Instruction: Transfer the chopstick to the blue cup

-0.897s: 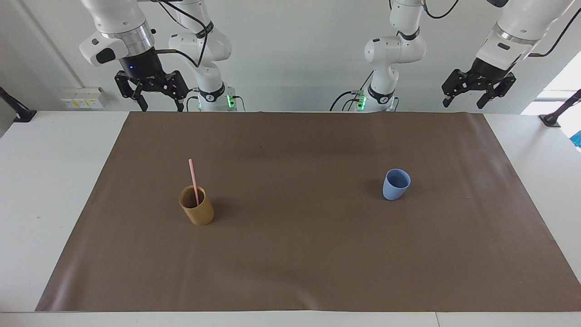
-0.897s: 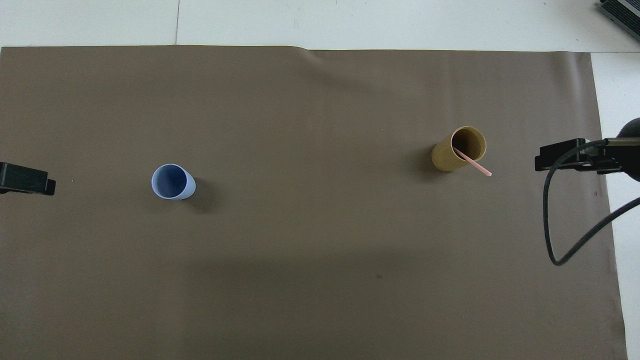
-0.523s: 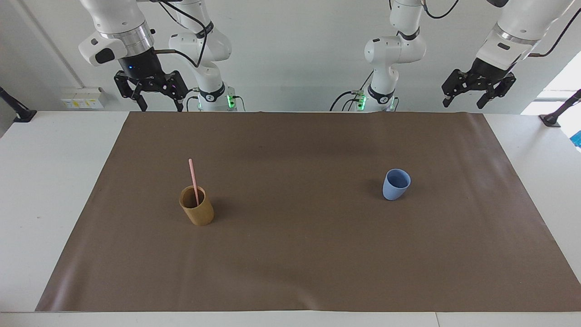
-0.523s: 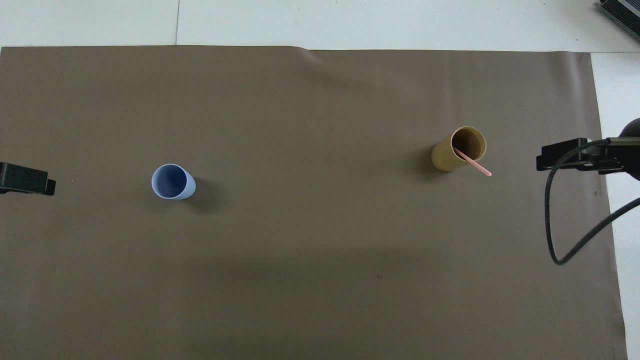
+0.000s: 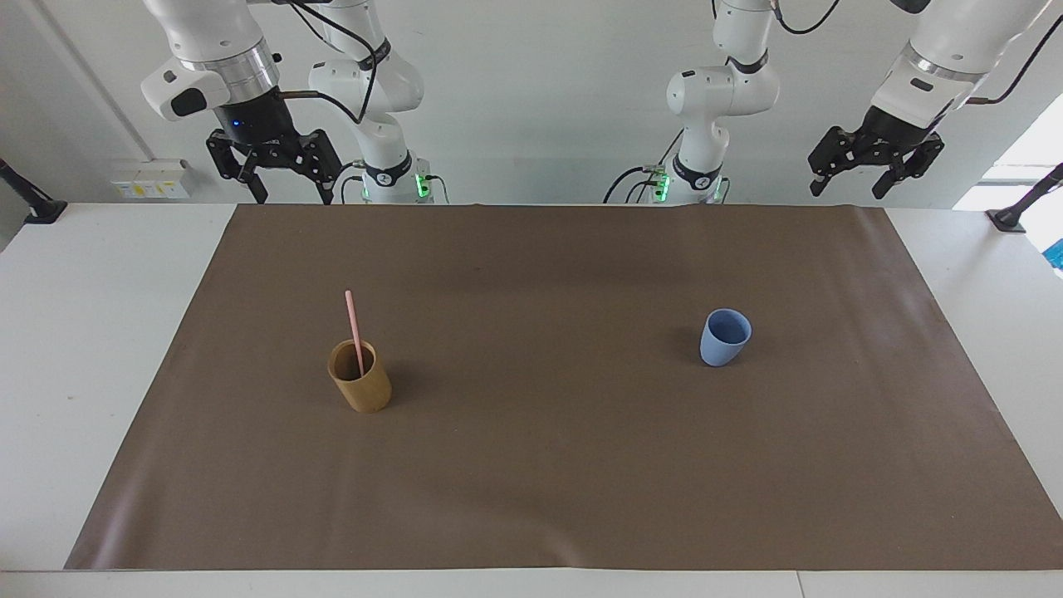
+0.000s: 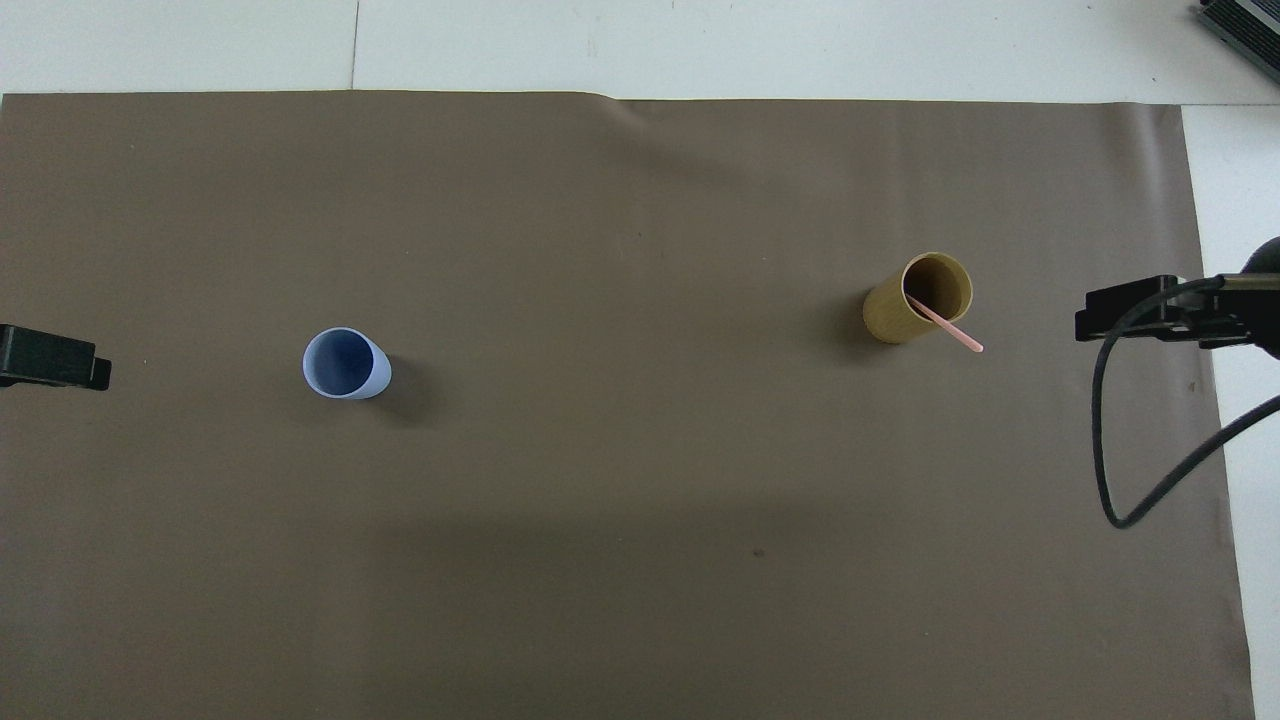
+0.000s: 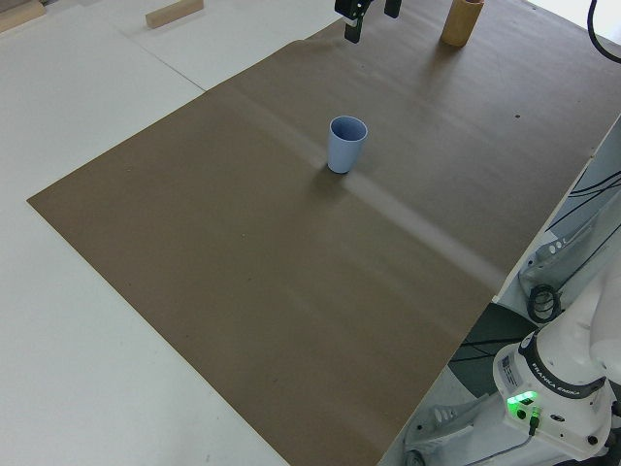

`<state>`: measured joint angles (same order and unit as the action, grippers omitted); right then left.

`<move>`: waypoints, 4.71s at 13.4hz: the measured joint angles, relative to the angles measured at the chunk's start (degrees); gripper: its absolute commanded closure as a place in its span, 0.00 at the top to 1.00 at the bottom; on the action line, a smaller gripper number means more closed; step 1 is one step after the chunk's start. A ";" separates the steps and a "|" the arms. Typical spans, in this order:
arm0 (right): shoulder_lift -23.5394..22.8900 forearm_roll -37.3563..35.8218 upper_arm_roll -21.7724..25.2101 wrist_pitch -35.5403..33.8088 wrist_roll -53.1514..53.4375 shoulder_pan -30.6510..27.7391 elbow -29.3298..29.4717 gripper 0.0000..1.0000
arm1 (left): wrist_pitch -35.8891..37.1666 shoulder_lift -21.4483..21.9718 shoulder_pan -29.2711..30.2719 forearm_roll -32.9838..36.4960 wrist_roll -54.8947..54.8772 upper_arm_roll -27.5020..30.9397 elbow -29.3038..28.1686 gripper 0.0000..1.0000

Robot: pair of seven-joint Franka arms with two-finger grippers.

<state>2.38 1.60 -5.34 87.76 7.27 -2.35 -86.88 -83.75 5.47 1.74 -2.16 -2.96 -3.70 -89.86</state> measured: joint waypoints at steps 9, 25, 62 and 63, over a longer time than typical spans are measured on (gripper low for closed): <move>0.00 0.00 0.00 0.00 0.00 -0.01 0.00 1.00 | -3.92 -0.42 0.00 0.00 -0.03 -0.05 -2.73 1.00; 0.00 0.08 -0.07 -0.01 0.00 -0.01 -0.01 1.00 | -40.91 -10.20 -5.62 -0.01 20.89 -0.84 -29.48 1.00; -0.04 0.07 -0.10 6.89 0.11 0.17 -4.23 1.00 | -35.60 -30.36 -36.91 1.91 63.33 -1.75 -2.04 0.47; -0.07 0.07 -0.10 8.49 0.21 0.32 -5.39 1.00 | -35.85 -30.56 -36.92 2.09 63.32 -1.71 -1.81 0.99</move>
<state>2.30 1.67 -5.44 96.25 7.48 -2.03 -92.27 -119.60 -25.10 -35.18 -0.07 60.36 -5.42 -91.67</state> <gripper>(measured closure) 0.000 0.947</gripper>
